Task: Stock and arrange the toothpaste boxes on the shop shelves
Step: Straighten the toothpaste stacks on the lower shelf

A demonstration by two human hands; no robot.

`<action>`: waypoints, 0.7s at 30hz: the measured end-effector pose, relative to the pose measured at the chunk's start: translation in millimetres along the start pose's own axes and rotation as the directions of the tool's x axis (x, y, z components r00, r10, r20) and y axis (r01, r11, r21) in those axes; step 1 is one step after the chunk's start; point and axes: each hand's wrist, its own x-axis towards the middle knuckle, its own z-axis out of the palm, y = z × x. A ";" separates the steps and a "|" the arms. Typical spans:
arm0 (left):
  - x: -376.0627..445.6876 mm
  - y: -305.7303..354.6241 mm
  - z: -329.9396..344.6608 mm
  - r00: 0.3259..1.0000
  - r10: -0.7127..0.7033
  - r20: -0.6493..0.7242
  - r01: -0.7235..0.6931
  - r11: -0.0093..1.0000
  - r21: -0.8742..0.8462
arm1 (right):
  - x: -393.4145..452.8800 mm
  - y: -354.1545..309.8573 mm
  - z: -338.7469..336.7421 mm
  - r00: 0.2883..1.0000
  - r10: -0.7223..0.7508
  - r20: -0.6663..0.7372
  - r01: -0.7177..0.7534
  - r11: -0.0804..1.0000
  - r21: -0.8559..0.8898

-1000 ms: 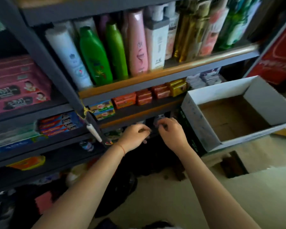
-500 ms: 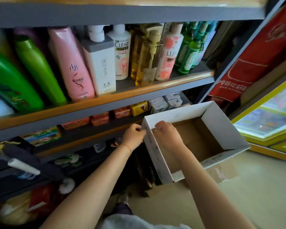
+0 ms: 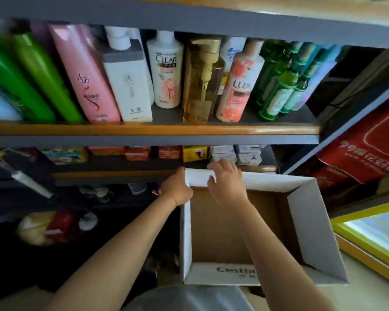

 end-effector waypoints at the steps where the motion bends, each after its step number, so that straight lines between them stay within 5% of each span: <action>1: -9.9 1.4 -1.7 0.999 0.001 -0.036 -0.001 1.000 0.015 | 1.3 2.2 -2.7 0.995 -0.100 0.019 0.101 0.992 -0.078; 4: -44.0 0.9 -11.1 0.989 0.029 -0.145 -0.024 0.999 0.030 | 3.9 -3.2 -10.6 0.952 -0.255 0.168 0.281 0.948 -0.152; 10: -123.2 -29.9 -59.0 0.938 -0.025 -0.347 0.056 0.995 0.080 | -7.6 -45.1 -29.8 0.889 -0.340 0.307 0.387 0.916 -0.105; 21: -287.3 -183.2 -145.3 0.624 -0.193 -0.757 0.417 0.902 0.114 | -88.7 -247.2 -19.5 0.667 -0.695 0.269 0.739 0.662 -0.122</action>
